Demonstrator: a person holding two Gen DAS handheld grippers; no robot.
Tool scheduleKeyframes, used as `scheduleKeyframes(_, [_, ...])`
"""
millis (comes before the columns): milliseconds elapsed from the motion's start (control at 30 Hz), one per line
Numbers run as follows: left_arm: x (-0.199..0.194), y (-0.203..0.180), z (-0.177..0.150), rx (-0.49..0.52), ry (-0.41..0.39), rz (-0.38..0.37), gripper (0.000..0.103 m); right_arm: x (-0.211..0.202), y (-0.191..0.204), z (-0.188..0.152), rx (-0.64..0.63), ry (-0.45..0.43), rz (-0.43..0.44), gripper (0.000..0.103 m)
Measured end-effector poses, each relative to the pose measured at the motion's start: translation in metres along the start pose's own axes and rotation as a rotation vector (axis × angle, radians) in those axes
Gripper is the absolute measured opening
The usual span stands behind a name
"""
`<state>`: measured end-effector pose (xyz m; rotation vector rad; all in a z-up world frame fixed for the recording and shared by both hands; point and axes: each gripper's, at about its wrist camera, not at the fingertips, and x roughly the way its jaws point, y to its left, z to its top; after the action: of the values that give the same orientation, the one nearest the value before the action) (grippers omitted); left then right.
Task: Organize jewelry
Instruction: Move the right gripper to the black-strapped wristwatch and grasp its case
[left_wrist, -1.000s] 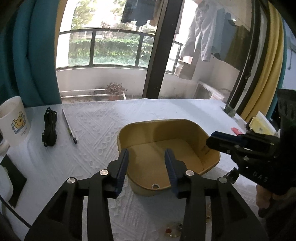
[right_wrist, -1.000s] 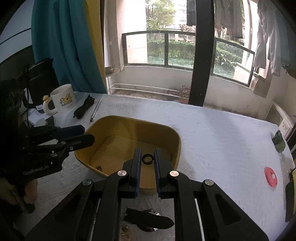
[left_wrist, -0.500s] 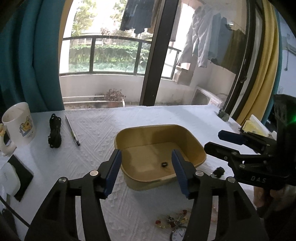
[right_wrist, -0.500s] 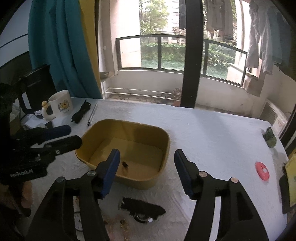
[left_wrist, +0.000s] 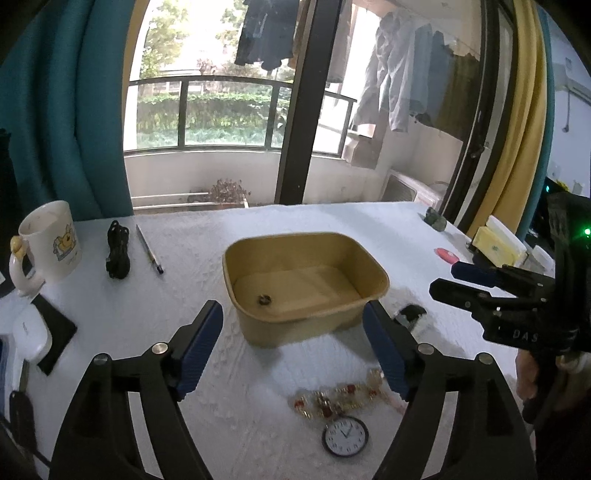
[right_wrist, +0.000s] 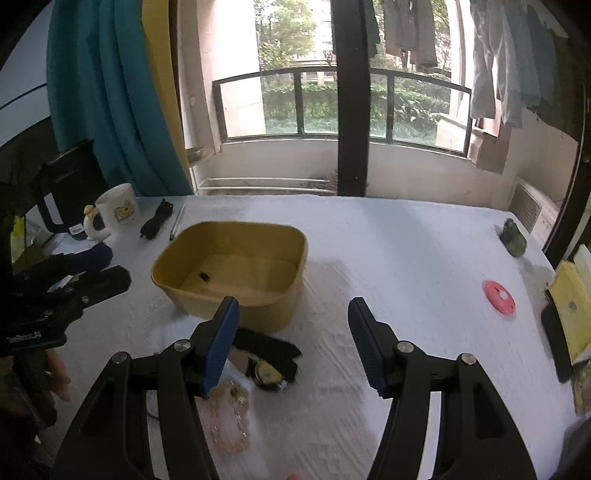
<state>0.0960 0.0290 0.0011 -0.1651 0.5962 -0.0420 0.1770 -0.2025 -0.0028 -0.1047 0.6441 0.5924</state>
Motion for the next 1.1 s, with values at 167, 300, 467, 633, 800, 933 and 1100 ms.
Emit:
scheduleKeyframes(167, [-0.007,-0.002,-0.011,-0.013,0.018,-0.008,0.081,-0.005,-0.005,-0.013,0.008,0.023,-0.006,0.061])
scheduleKeyframes(300, [-0.011,-0.003,-0.02,-0.021,0.033,-0.01,0.081,-0.004,-0.007,-0.023,0.007,0.049,0.004,0.061])
scheduleKeyframes(467, [-0.013,-0.003,-0.03,-0.024,0.047,-0.001,0.081,0.001,-0.004,-0.036,0.004,0.09,0.022,0.061])
scheduleKeyframes(633, [-0.012,0.001,-0.039,-0.018,0.057,0.012,0.081,0.01,-0.001,-0.045,0.001,0.123,0.036,0.061])
scheduleKeyframes(800, [-0.008,0.008,-0.042,-0.031,0.074,0.0,0.081,0.023,0.004,-0.048,-0.003,0.152,0.044,0.061])
scheduleKeyframes(933, [-0.003,0.016,-0.042,-0.044,0.083,-0.003,0.081,0.033,0.009,-0.047,-0.007,0.173,0.049,0.061])
scheduleKeyframes(1100, [0.003,0.025,-0.042,-0.067,0.09,-0.012,0.081,0.044,0.014,-0.045,-0.011,0.187,0.051,0.061])
